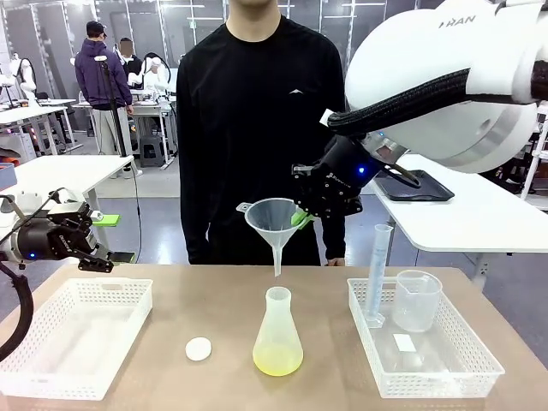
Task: Prepare the solutions needed for the experiment.
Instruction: Once the solution is in the Big flask , pick up the Plastic Funnel and place it back into the right Organizing basket.
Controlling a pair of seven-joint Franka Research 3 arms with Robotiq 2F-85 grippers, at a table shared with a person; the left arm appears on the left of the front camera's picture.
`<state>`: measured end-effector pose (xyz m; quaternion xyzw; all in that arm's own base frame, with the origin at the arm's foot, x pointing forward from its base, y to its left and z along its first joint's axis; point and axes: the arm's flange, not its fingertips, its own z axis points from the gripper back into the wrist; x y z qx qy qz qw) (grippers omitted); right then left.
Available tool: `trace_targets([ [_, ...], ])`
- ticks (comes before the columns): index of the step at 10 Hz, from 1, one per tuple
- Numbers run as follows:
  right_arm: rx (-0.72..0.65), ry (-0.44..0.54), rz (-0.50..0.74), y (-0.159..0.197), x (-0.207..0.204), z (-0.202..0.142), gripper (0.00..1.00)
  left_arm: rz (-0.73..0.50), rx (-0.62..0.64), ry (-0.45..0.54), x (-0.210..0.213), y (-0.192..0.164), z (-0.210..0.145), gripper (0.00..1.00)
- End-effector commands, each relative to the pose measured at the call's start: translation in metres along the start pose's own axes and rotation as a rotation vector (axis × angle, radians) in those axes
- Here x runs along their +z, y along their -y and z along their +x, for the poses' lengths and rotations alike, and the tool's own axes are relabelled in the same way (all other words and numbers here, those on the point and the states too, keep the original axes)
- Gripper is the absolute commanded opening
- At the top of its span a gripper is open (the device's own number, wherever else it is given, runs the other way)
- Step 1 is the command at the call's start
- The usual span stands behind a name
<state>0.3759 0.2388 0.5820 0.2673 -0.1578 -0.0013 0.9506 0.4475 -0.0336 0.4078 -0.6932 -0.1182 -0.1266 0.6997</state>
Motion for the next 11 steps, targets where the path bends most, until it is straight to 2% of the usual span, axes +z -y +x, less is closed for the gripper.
trace_targets([
  [1,0.030,-0.018,0.000,0.015,0.003,0.003,0.00,-0.005,-0.015,0.006,-0.001,0.002,0.000,1.00],
  [5,-0.003,0.031,-0.030,0.094,0.042,0.029,0.00,-0.005,-0.015,0.006,-0.001,0.002,0.000,1.00],
  [8,-0.046,0.029,-0.032,0.163,0.088,0.044,0.00,-0.005,-0.015,0.006,-0.001,0.002,0.000,1.00],
  [11,-0.090,-0.015,-0.021,0.197,0.113,0.047,0.00,-0.005,-0.015,0.006,-0.001,0.002,0.000,1.00],
])
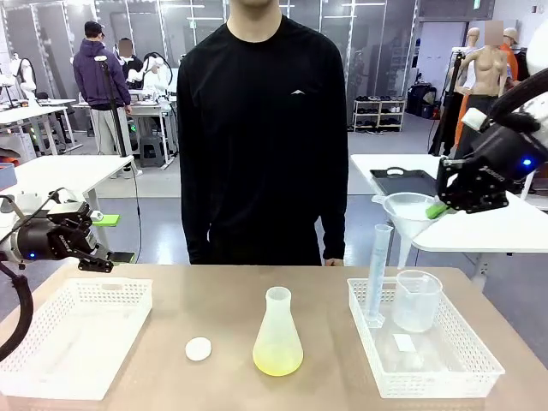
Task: Prepare the solutions needed for the experiment.
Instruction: Once the solution is in the Big flask , pick up the Plastic Funnel and place it back into the right Organizing basket.
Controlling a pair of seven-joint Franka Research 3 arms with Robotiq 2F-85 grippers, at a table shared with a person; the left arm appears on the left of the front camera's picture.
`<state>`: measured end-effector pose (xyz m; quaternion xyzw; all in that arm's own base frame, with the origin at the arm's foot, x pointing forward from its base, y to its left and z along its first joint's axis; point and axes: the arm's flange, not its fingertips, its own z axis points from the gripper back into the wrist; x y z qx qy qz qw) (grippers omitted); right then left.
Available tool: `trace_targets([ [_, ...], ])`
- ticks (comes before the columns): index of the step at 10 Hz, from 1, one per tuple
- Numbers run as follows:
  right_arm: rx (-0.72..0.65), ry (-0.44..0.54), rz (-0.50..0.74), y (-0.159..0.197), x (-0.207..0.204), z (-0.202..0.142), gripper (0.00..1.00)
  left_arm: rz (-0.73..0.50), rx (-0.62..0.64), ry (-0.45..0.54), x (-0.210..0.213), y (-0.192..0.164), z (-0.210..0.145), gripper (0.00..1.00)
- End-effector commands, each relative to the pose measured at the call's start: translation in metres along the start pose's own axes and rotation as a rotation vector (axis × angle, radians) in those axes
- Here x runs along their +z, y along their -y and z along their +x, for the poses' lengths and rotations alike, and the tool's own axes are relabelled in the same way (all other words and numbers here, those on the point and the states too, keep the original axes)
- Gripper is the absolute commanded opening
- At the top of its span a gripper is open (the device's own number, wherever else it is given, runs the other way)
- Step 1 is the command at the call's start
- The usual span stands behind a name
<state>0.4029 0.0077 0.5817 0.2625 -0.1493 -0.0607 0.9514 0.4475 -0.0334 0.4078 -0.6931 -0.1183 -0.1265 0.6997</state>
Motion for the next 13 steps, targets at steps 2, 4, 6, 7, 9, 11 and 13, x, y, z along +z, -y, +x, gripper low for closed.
trace_targets([
  [2,0.014,-0.018,-0.030,0.006,0.006,0.001,0.00,-0.005,-0.015,0.006,-0.001,0.002,0.000,1.00],
  [4,-0.028,-0.036,-0.059,0.021,-0.015,-0.005,0.00,-0.005,-0.015,0.006,-0.001,0.002,0.000,1.00],
  [6,-0.046,-0.080,-0.060,0.039,-0.053,-0.015,0.00,-0.005,-0.015,0.006,-0.001,0.002,0.000,1.00],
  [7,-0.103,-0.099,-0.104,0.053,-0.067,-0.018,0.00,-0.005,-0.015,0.006,-0.001,0.002,0.000,1.00],
  [9,-0.148,-0.160,-0.115,0.072,-0.087,-0.029,0.00,-0.005,-0.015,0.006,-0.001,0.002,0.000,1.00],
  [11,-0.185,-0.185,-0.132,0.083,-0.110,-0.037,0.00,-0.005,-0.015,0.006,-0.001,0.002,0.000,1.00],
  [13,-0.205,-0.187,-0.143,0.087,-0.126,-0.036,0.00,-0.005,-0.015,0.006,-0.001,0.002,0.000,1.00],
])
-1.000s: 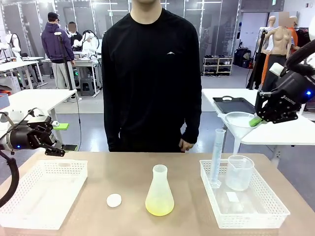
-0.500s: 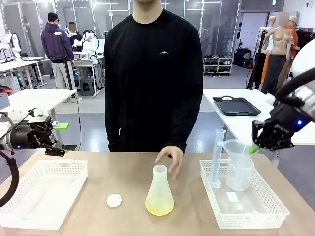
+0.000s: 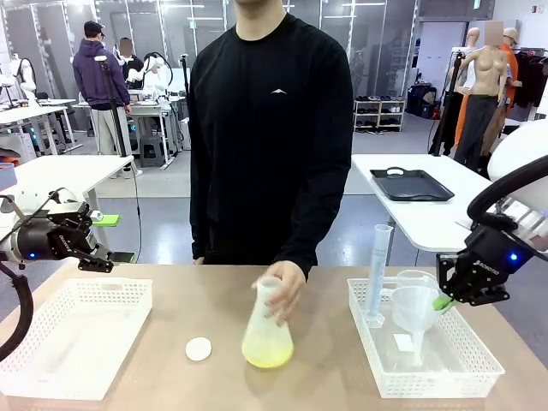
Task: Prepare the solutions needed for the experiment.
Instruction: Once the solution is in the Big flask , pick up the Plastic Funnel and place it back into the right Organizing basket.
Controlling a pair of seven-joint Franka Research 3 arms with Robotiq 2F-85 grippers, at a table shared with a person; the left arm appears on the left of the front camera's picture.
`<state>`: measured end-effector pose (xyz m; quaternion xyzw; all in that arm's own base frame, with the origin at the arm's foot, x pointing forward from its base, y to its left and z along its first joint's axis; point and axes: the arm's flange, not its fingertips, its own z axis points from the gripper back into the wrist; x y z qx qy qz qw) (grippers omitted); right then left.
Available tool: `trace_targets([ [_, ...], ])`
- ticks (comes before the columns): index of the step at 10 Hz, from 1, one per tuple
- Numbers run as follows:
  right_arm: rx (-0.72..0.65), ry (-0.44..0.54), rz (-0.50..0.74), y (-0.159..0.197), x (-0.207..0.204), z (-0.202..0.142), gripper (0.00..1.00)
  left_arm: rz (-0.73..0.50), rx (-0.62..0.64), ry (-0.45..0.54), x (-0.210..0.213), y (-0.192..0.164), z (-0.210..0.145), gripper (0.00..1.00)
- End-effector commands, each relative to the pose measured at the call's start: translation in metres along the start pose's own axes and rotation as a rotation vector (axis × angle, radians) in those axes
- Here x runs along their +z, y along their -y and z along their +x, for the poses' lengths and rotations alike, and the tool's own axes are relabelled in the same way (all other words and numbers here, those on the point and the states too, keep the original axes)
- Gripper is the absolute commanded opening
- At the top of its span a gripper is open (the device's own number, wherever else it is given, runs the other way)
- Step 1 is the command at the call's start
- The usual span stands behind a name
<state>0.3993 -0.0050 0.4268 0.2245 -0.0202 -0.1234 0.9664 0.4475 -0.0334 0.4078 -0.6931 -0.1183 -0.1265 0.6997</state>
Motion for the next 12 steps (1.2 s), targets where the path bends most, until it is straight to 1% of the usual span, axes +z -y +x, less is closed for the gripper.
trace_targets([
  [1,-0.036,-0.002,-0.029,-0.0086,-0.0098,0.0051,0.00,-0.005,-0.015,0.006,-0.0013,0.0016,-0.0002,1.00],
  [2,-0.060,0.000,-0.061,-0.0099,-0.0116,0.0065,0.00,-0.005,-0.015,0.006,-0.0013,0.0016,-0.0002,1.00],
  [3,-0.073,0.001,-0.076,-0.0111,-0.0122,0.0076,0.19,-0.005,-0.015,0.006,-0.0013,0.0016,-0.0002,1.00],
  [4,-0.068,0.001,-0.072,-0.0129,-0.0123,0.0080,0.23,-0.005,-0.015,0.006,-0.0013,0.0016,-0.0002,1.00],
  [5,-0.069,0.002,-0.074,-0.0135,-0.0119,0.0078,0.39,-0.005,-0.015,0.006,-0.0013,0.0016,-0.0002,1.00],
  [6,-0.068,-0.004,-0.074,-0.0144,-0.0129,0.0075,0.43,-0.005,-0.015,0.006,-0.0013,0.0016,-0.0002,1.00],
  [7,-0.070,-0.008,-0.073,-0.0147,-0.0143,0.0082,0.37,-0.005,-0.015,0.006,-0.0013,0.0016,-0.0002,1.00],
  [8,-0.057,-0.020,-0.078,-0.0179,-0.0183,0.0109,0.63,-0.005,-0.015,0.006,-0.0013,0.0016,-0.0002,1.00],
  [9,-0.048,-0.010,-0.045,-0.0110,-0.0144,0.0038,0.63,-0.005,-0.015,0.006,-0.0013,0.0016,-0.0002,1.00],
  [12,-0.048,-0.010,-0.045,-0.0110,-0.0144,0.0038,0.63,-0.005,-0.015,0.006,-0.0013,0.0016,-0.0002,1.00],
])
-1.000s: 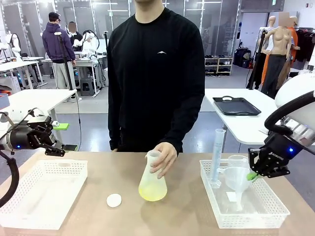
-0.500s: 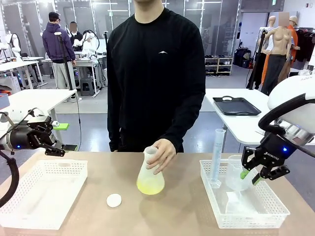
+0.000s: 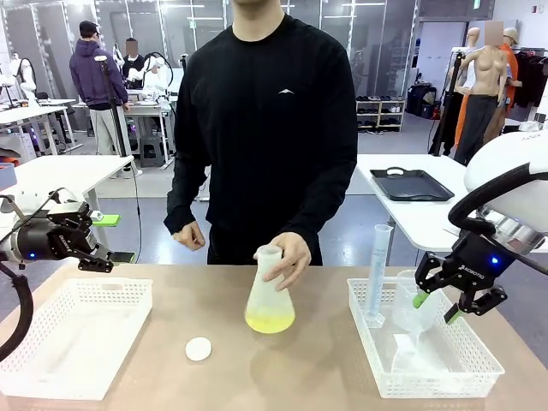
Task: Prepare the solutions needed for the experiment.
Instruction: Once the solution is in the Big flask , pick up the Plastic Funnel and place it back into the right Organizing basket, then when the human places the Big flask in the center of the table, pick up the Big flask and place it in the left Organizing basket.
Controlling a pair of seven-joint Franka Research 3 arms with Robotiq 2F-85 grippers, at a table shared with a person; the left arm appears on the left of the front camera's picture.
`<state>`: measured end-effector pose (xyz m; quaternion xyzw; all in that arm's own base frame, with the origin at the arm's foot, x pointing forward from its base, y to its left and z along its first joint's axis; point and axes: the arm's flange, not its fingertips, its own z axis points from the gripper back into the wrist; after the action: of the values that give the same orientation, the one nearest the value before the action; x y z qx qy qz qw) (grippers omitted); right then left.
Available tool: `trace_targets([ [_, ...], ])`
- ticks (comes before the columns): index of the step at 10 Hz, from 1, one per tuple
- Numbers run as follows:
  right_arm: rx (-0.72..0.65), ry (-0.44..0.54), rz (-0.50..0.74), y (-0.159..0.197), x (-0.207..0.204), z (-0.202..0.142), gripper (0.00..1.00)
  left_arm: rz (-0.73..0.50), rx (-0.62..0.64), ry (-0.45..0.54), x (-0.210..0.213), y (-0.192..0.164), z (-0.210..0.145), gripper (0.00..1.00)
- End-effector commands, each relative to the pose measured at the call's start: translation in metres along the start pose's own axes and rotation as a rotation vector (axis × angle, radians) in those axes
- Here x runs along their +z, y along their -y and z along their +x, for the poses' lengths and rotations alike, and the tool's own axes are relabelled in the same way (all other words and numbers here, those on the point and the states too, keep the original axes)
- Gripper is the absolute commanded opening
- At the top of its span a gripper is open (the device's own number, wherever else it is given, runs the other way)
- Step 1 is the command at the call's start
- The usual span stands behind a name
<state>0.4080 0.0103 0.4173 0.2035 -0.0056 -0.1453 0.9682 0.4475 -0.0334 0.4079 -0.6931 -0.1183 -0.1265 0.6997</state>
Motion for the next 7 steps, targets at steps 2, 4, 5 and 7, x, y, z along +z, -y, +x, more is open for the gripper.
trace_targets([
  [2,-0.001,0.004,0.002,0.000,0.002,-0.001,0.63,-0.005,-0.015,0.006,-0.001,0.002,0.000,1.00],
  [4,-0.001,0.004,0.002,0.000,0.002,-0.001,0.63,-0.005,-0.015,0.006,-0.001,0.002,0.000,1.00],
  [5,-0.001,0.004,0.002,0.000,0.002,-0.001,0.63,-0.005,-0.015,0.006,-0.001,0.002,0.000,1.00],
  [7,0.066,0.063,0.066,-0.011,0.018,-0.019,0.63,-0.005,-0.015,0.006,-0.001,0.002,0.000,1.00],
])
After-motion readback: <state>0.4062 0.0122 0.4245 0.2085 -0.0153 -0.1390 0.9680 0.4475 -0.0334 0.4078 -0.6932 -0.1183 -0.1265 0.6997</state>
